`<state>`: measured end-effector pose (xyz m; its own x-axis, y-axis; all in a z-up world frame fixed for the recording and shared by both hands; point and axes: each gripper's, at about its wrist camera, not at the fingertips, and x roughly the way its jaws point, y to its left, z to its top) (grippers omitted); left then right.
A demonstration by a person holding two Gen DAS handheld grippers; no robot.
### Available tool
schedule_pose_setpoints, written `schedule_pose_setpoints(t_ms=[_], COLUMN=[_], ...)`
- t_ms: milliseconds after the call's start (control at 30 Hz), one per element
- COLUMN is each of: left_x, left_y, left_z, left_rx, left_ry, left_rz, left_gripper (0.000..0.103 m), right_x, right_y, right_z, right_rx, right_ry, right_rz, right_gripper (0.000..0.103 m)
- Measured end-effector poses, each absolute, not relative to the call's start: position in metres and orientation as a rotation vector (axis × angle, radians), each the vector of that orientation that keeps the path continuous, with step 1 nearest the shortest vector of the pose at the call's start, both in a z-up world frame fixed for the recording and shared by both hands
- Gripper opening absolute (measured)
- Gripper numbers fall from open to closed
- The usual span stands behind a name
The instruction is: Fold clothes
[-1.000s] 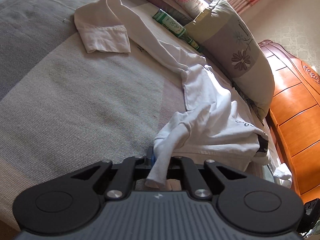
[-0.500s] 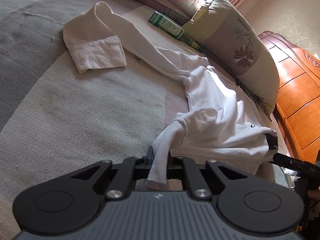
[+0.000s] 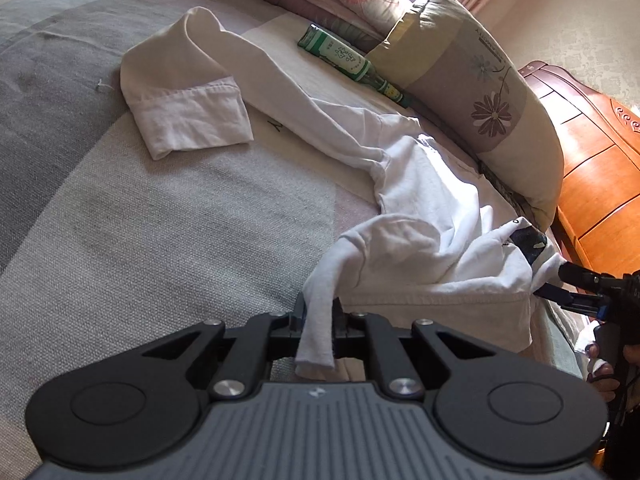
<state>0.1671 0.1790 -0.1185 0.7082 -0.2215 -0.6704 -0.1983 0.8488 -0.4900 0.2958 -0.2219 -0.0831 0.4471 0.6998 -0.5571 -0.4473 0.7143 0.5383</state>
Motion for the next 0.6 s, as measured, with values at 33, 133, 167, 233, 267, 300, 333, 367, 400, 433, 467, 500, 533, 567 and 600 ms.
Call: schedule_pose_setpoints(t_ms=[33, 133, 167, 233, 267, 300, 333, 367, 400, 433, 467, 500, 533, 567, 600], left_x=[0.167, 0.167, 0.167, 0.167, 0.167, 0.167, 0.167, 0.167, 0.168, 0.168, 0.168, 0.168, 0.168, 0.168, 0.168], left_y=[0.179, 0.179, 0.179, 0.179, 0.179, 0.179, 0.179, 0.18, 0.181, 0.183, 0.184, 0.184, 0.185, 0.185, 0.185], left_z=[-0.119, -0.119, -0.119, -0.119, -0.119, -0.119, -0.119, -0.12, -0.12, -0.121, -0.121, -0.122, -0.122, -0.123, -0.123], left_rx=[-0.572, -0.567, -0.568, -0.572, -0.573, -0.571, -0.572, -0.578, -0.585, -0.592, -0.599, -0.604, -0.605, -0.606, -0.605], left_ry=[0.794, 0.791, 0.791, 0.791, 0.791, 0.791, 0.791, 0.791, 0.791, 0.791, 0.791, 0.79, 0.788, 0.786, 0.784], left_rz=[-0.017, -0.022, -0.021, -0.018, -0.017, -0.018, -0.019, -0.021, -0.023, -0.025, -0.027, -0.029, -0.031, -0.034, -0.037], left_gripper=[0.008, 0.008, 0.008, 0.008, 0.008, 0.008, 0.008, 0.008, 0.008, 0.008, 0.008, 0.008, 0.008, 0.008, 0.008], right_x=[0.29, 0.28, 0.28, 0.283, 0.286, 0.288, 0.29, 0.292, 0.294, 0.295, 0.294, 0.293, 0.293, 0.293, 0.293], right_y=[-0.23, -0.242, -0.241, -0.234, -0.23, -0.225, -0.221, -0.217, -0.216, -0.216, -0.218, -0.222, -0.227, -0.233, -0.239], right_z=[-0.088, -0.103, -0.108, -0.113, -0.115, -0.117, -0.117, -0.116, -0.115, -0.114, -0.113, -0.113, -0.115, -0.118, -0.12], right_rx=[0.354, 0.395, 0.401, 0.39, 0.377, 0.364, 0.342, 0.32, 0.307, 0.303, 0.289, 0.272, 0.28, 0.294, 0.307], right_ry=[0.847, 0.86, 0.861, 0.848, 0.834, 0.819, 0.809, 0.807, 0.809, 0.814, 0.815, 0.808, 0.795, 0.781, 0.766], right_rz=[0.727, 0.712, 0.71, 0.695, 0.682, 0.669, 0.657, 0.641, 0.626, 0.615, 0.588, 0.566, 0.565, 0.569, 0.572], right_gripper=[0.103, 0.103, 0.103, 0.103, 0.103, 0.103, 0.103, 0.103, 0.103, 0.103, 0.103, 0.103, 0.103, 0.103, 0.103])
